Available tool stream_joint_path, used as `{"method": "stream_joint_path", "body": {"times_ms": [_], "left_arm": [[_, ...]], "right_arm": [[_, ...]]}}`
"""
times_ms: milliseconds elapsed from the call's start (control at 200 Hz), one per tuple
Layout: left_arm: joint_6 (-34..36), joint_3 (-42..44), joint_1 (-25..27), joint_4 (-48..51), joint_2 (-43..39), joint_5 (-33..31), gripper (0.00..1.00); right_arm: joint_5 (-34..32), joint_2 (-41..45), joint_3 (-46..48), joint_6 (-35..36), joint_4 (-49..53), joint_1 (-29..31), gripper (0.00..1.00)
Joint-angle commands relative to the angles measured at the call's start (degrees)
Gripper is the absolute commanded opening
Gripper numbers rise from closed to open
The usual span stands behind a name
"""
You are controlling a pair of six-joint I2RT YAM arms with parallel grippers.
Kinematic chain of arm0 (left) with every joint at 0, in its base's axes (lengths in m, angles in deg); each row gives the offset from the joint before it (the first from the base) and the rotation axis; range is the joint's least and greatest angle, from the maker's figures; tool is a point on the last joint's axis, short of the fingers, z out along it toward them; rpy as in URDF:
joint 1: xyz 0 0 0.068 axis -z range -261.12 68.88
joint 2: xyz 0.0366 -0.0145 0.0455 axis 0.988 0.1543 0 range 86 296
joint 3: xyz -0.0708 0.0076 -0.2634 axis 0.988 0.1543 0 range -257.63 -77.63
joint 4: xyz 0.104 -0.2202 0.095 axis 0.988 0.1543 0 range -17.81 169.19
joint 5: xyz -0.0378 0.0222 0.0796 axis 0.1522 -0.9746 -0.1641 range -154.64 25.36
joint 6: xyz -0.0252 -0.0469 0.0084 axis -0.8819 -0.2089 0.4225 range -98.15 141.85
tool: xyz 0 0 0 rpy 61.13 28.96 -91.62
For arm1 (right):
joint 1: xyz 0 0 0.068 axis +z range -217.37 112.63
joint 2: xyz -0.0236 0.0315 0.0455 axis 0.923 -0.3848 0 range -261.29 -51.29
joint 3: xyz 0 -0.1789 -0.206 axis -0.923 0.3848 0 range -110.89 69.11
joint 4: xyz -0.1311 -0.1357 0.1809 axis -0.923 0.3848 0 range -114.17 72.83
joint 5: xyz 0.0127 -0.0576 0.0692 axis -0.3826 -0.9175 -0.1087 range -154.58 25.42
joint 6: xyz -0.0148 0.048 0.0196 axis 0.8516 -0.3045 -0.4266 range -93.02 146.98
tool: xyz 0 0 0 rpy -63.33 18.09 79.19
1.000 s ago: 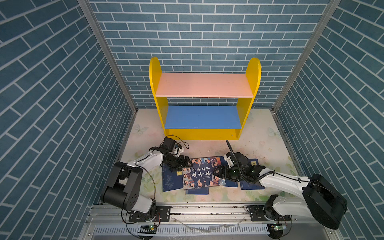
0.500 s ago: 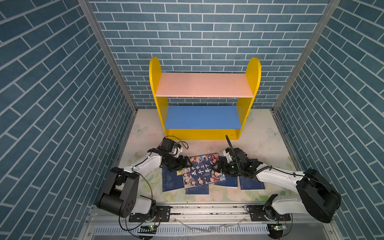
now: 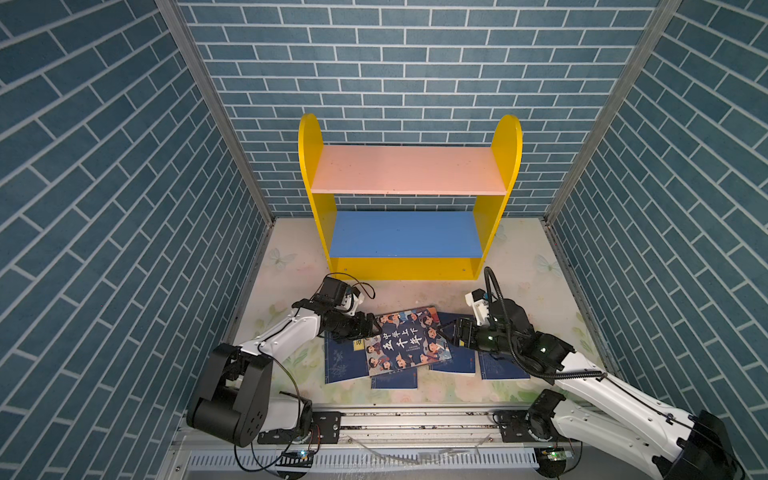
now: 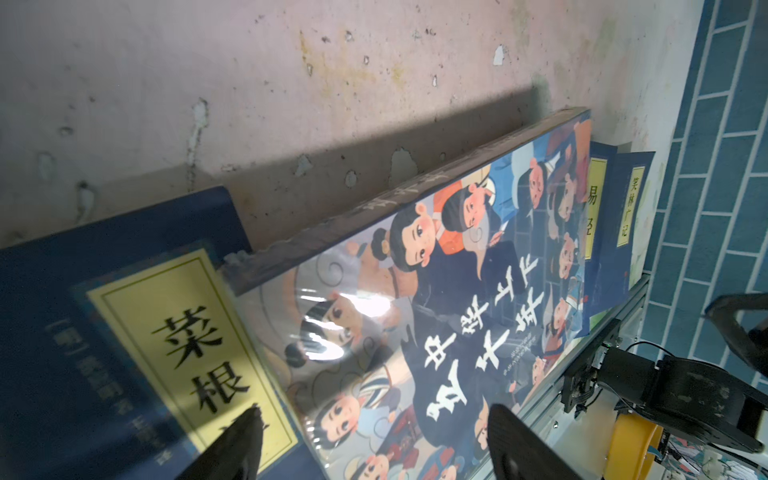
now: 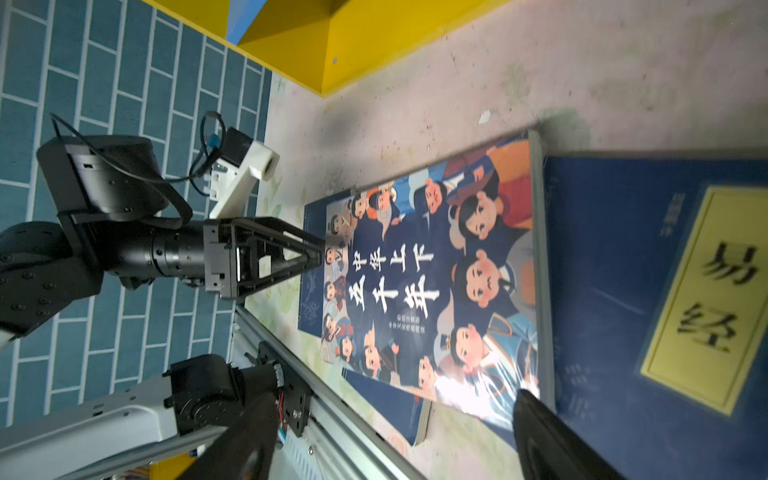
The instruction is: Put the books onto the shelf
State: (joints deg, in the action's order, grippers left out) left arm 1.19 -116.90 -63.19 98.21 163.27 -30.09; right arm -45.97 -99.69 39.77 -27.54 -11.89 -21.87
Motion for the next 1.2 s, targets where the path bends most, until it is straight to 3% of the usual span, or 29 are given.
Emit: {"method": "stream_joint_path", "body": {"times_ms": [0,295,575,1195], "left_arm": [[1.4,0.5,-0.5,1.1,-1.2,-2.2,0.86],[0.9,1.2,-0.5,-0.9,-2.0,0.2,0.86],[1.2,-0.1,-0.5,-0.2,-3.3,0.2,0.86],[1.1,-0.2,-0.4,-1.0,-3.6,0.2,0.86]], "right_arm": [[3.8,2.9,3.1,-5.9,3.3,2.1,0.88],[3.4,0.1,9.9,-13.1,-10.7,9.6,0.87],[-0.8,-12.3,10.4,-16.0,-25.4,16.2,0.87],[-4.9,-26.1,10.9,-19.7,-40.8,17.8,0.87]]}}
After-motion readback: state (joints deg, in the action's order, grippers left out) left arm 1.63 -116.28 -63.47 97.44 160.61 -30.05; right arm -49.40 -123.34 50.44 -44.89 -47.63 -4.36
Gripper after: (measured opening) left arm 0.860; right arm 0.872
